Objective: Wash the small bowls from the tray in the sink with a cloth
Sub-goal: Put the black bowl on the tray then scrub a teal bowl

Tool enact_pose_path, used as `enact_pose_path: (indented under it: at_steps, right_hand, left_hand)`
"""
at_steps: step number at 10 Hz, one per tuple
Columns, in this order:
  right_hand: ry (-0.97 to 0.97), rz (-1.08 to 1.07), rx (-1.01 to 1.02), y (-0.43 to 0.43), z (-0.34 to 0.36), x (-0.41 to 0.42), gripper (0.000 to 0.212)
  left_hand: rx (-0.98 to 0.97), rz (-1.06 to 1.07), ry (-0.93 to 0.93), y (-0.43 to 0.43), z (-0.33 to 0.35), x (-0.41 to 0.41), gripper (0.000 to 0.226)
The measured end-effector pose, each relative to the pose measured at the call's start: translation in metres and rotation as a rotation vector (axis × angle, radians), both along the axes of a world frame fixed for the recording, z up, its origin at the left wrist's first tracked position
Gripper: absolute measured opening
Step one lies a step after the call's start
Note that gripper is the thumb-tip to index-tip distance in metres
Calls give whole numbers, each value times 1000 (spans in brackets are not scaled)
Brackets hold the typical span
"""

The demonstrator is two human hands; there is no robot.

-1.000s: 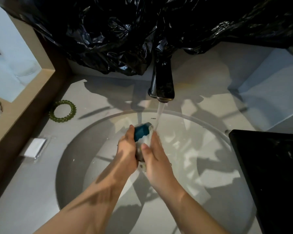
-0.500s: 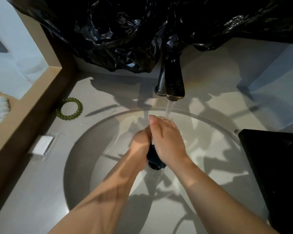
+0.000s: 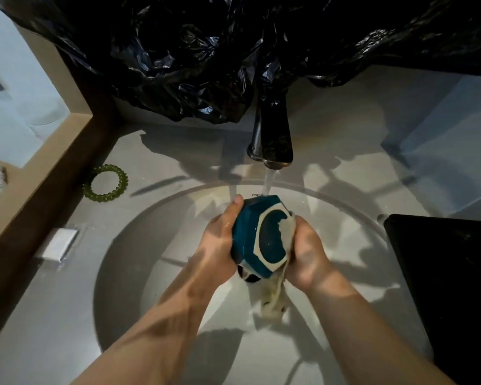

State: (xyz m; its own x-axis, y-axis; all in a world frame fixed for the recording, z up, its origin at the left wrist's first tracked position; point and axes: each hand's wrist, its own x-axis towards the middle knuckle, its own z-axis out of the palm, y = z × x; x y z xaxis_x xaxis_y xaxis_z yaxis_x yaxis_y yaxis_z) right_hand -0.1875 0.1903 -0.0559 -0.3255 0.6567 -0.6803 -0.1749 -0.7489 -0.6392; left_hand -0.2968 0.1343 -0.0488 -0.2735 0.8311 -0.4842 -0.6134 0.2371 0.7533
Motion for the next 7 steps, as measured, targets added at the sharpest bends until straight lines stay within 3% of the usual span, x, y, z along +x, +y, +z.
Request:
enact_pose_path:
  at_steps: [1, 2, 3, 4, 5, 6, 7]
  right_hand:
    - [69, -181, 100, -28, -19, -11, 39]
    - [-10, -168, 270, -60, -21, -28, 33]
    - [-263, -9, 599, -78, -19, -34, 39]
    - [-515, 239, 1024, -66, -16, -32, 41]
    - [-595, 410, 1188, -42, -4, -26, 45]
    - [-579, 459, 1134, -21, 2, -19, 46]
    - [-591, 534, 1232, -30, -12, -11, 55]
  left_hand:
    - [-125, 180, -141, 8, -10, 7, 43]
    - [-208, 259, -175, 12, -19, 10, 38]
    - [-286, 228, 0, 6, -16, 15, 40]
    - [-95, 178, -577, -5, -15, 8, 34]
    - [-83, 98, 146, -7, -12, 18, 39]
    - [-110, 116, -219, 0, 0, 18, 45]
    - [-90, 201, -344, 1, 1, 19, 53]
